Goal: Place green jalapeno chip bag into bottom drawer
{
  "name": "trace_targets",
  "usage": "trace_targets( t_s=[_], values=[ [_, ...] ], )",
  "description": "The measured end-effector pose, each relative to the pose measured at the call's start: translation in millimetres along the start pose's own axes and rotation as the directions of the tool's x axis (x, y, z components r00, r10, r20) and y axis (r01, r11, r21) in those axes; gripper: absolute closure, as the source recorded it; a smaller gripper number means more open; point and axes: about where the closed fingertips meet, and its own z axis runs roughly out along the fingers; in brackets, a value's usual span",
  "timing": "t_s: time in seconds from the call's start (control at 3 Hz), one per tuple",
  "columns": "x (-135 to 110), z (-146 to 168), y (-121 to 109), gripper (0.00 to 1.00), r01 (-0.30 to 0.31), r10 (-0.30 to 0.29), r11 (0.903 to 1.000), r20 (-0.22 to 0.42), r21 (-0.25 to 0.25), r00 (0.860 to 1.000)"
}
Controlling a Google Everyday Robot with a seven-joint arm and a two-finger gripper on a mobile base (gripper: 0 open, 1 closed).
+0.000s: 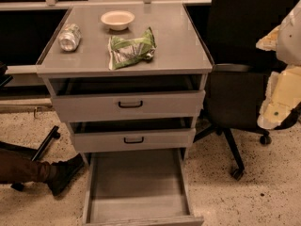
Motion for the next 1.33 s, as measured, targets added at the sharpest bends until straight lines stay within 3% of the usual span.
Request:
trace_targets(
  t_s=[0.67, 1.0, 1.33],
  values=[
    [-5.3, 3.1, -12.0, 0.00, 0.021, -0.021, 0.9998, 0.018, 0.007, 1.000],
    [-21.9, 25.9, -44.0, 0.00, 0.082, -0.081, 0.9966, 0.058, -0.011, 0.995],
    [-47.7, 57.9, -71.9, 0.00, 0.160, -0.155, 0.9861, 0.103, -0.045, 0.983]
  ],
)
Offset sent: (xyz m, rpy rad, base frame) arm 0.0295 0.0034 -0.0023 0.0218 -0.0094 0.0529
